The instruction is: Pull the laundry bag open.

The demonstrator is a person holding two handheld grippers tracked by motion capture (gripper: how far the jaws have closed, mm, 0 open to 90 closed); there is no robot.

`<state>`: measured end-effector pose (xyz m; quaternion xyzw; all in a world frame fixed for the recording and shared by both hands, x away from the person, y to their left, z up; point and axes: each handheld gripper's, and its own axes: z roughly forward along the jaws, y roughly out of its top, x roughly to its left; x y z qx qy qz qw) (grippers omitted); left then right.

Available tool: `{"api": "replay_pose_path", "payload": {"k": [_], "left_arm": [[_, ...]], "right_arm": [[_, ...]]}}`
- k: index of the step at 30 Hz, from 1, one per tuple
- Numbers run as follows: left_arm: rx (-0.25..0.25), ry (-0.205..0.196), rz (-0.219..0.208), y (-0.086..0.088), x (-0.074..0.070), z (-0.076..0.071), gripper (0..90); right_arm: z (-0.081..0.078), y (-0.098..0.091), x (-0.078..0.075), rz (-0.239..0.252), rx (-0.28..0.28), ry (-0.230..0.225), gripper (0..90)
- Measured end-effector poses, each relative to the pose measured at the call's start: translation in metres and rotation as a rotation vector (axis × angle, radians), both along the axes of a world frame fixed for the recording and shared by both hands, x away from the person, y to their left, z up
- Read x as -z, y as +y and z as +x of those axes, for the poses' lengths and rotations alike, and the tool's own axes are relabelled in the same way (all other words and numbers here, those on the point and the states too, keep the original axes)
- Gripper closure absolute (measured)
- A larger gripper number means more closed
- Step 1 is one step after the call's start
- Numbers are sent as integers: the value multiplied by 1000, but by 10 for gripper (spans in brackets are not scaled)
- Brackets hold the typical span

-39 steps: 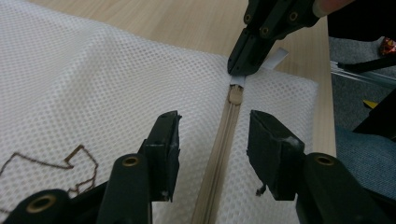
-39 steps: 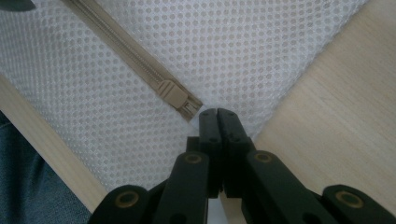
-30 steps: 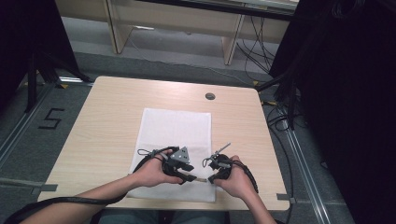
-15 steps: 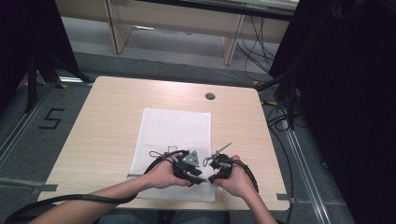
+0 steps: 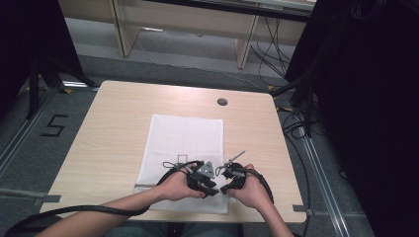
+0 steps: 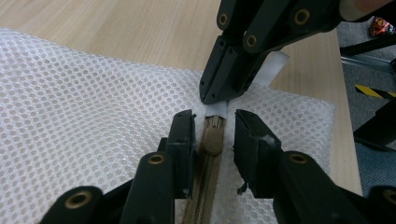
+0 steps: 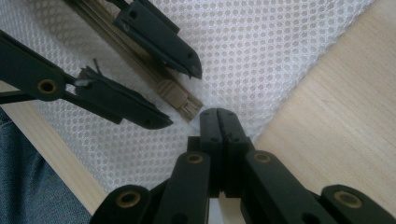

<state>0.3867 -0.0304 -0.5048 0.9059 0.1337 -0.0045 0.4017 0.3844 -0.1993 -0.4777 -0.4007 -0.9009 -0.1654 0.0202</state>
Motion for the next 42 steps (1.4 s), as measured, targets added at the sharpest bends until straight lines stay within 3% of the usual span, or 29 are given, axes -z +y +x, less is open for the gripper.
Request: {"api": "replay_pose_path", "payload": {"k": [2, 5, 12, 22, 23, 24, 28, 30, 31, 35, 42], "left_arm": [[-3, 2, -3, -2, 1, 0, 697], [12, -20, 24, -4, 1, 1, 710], [-4, -10, 19, -6, 2, 1, 729], [19, -19, 31, -6, 0, 3, 809], [17, 6, 8, -7, 0, 1, 809], [29, -9, 12, -7, -1, 2, 814], [20, 9, 9, -7, -1, 2, 816], [27, -4, 26, -7, -2, 4, 816], [20, 9, 8, -7, -2, 2, 817], [36, -1, 14, -6, -3, 3, 818], [22, 0, 15, -6, -4, 2, 819]], "right_arm": [[1, 0, 0, -2, -7, -5, 900], [1, -1, 1, -1, -17, -14, 900], [2, -1, 1, 0, -16, -13, 900], [2, -1, 1, 2, -15, -11, 900], [2, -1, 1, 2, -15, -10, 900], [2, -2, 1, 3, -15, -10, 900], [1, -1, 0, 7, 6, 14, 900], [1, -2, 0, 6, 6, 16, 900], [1, -2, 0, 6, 5, 15, 900], [1, -2, 0, 6, 6, 15, 900], [1, 1, 0, -12, -5, 1, 900]]}}
